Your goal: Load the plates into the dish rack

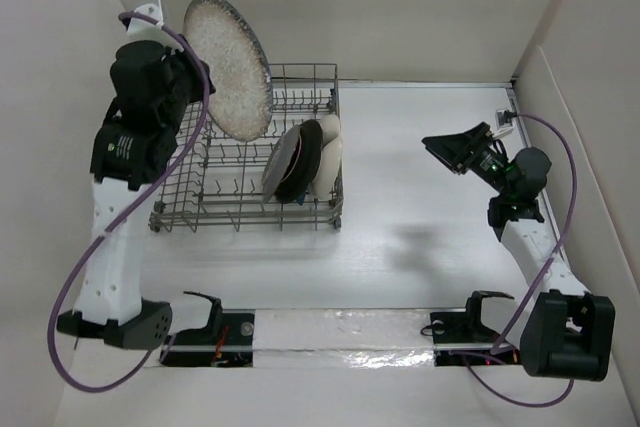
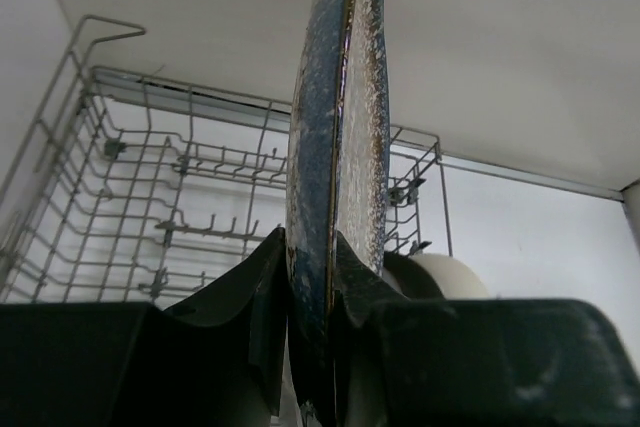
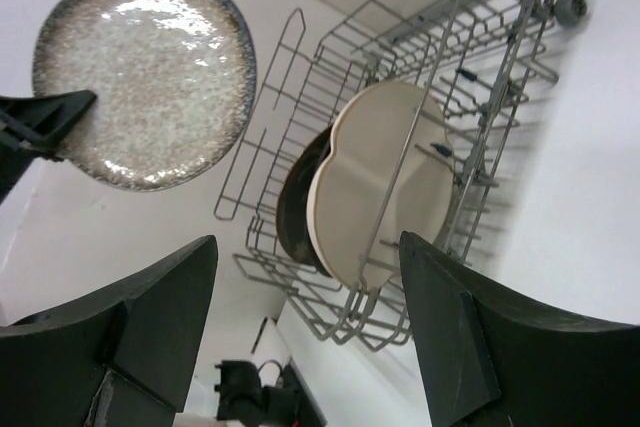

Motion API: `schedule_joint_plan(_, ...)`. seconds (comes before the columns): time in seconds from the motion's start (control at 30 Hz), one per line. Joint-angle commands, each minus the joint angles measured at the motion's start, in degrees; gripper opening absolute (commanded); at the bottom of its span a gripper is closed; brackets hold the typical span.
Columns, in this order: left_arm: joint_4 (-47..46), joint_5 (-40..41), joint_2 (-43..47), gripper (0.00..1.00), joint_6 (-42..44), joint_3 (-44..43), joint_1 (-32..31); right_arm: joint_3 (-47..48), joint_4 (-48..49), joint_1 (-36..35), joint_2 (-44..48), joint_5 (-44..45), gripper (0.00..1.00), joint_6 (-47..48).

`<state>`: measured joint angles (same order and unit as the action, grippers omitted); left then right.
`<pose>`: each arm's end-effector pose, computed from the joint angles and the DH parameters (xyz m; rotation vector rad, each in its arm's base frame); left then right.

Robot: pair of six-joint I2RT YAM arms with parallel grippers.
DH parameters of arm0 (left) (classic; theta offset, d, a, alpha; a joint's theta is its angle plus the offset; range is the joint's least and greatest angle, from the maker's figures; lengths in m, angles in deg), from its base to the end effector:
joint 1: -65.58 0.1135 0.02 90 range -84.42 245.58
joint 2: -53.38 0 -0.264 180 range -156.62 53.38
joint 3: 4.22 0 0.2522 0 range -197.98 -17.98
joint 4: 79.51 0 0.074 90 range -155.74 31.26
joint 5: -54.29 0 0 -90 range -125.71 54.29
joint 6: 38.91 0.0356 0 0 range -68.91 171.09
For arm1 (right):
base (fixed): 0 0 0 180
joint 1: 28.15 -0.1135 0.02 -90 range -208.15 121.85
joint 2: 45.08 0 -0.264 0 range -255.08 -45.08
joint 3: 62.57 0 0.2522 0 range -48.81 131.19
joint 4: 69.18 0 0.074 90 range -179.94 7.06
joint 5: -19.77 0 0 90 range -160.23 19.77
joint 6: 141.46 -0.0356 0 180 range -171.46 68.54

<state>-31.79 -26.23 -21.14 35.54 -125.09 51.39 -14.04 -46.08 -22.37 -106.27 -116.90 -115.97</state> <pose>0.2270 -0.0514 0.5478 -0.1481 1.5941 -0.2720 0.2371 0.0020 0.3074 0.2168 1.5920 1.3766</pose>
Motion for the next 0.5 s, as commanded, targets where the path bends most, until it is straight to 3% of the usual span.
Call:
schedule_joint_plan(0.0,-8.82,5.44,8.16,0.00,0.52,0.05,-1.71,0.39,-1.09,-1.99,1.77,0.71,0.79,2.81)
schedule_joint_plan(0.47,-5.57,10.12,13.44,0.00,7.11,18.60,-1.71,1.45,-6.10,-4.11,6.70,2.47,0.78,6.68)
